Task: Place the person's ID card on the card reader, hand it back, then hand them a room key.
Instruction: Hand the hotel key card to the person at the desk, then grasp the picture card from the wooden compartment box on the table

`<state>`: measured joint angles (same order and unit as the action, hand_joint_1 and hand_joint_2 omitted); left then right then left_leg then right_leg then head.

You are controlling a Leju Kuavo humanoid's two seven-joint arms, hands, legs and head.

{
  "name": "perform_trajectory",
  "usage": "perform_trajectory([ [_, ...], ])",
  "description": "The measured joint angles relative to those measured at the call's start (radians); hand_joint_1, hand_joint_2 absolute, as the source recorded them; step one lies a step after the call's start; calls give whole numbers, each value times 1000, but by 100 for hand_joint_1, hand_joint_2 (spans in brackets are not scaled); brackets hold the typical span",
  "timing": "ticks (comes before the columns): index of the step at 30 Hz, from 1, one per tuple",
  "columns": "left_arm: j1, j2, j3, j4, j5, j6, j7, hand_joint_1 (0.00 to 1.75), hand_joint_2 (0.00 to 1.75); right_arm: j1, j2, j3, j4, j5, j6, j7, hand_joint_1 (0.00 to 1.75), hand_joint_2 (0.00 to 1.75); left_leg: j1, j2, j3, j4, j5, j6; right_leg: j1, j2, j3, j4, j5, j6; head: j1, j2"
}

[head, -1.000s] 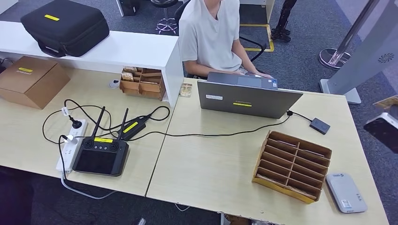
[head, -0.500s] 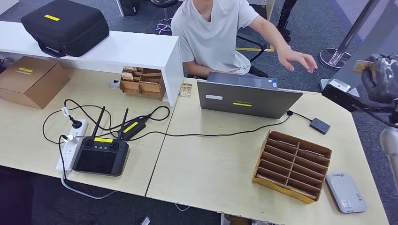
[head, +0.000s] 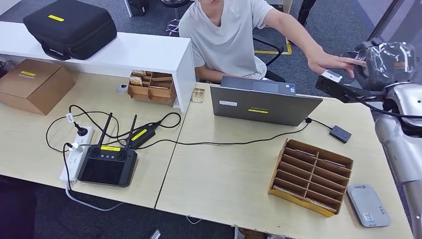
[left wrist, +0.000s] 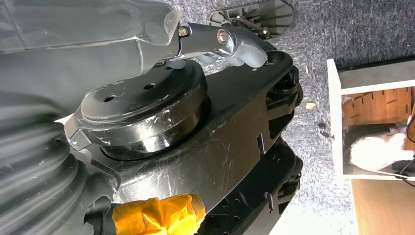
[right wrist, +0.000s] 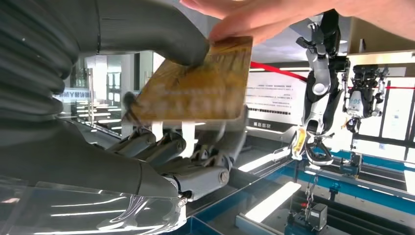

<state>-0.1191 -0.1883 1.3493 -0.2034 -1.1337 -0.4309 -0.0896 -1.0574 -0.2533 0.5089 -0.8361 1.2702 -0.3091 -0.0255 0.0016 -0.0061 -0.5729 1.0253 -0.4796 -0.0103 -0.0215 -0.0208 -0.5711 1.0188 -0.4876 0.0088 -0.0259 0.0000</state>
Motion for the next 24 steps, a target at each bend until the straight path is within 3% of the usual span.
perform_trajectory([
  [18, 0, 1, 0, 0, 8, 3, 2, 0, 175, 20, -14, 7, 9, -79, -48, -32, 0, 175, 0, 1, 0, 0, 0, 0, 0, 1, -2, 0, 0, 0, 0, 0],
  [21, 2, 1, 0, 0, 18, 2, 0, 0, 175, 92, -35, -5, -54, -112, -92, -64, 0, 175, 0, 0, 0, 0, 0, 0, 0, 0, -2, -1, 0, 0, 0, 0],
  [24, 6, 1, 1, 0, 34, 2, -5, 0, 175, 239, -70, -32, -186, -131, -140, -88, 0, 175, 0, -2, -1, 0, 0, 0, 0, -2, -1, -2, 0, 1, 0, 0],
])
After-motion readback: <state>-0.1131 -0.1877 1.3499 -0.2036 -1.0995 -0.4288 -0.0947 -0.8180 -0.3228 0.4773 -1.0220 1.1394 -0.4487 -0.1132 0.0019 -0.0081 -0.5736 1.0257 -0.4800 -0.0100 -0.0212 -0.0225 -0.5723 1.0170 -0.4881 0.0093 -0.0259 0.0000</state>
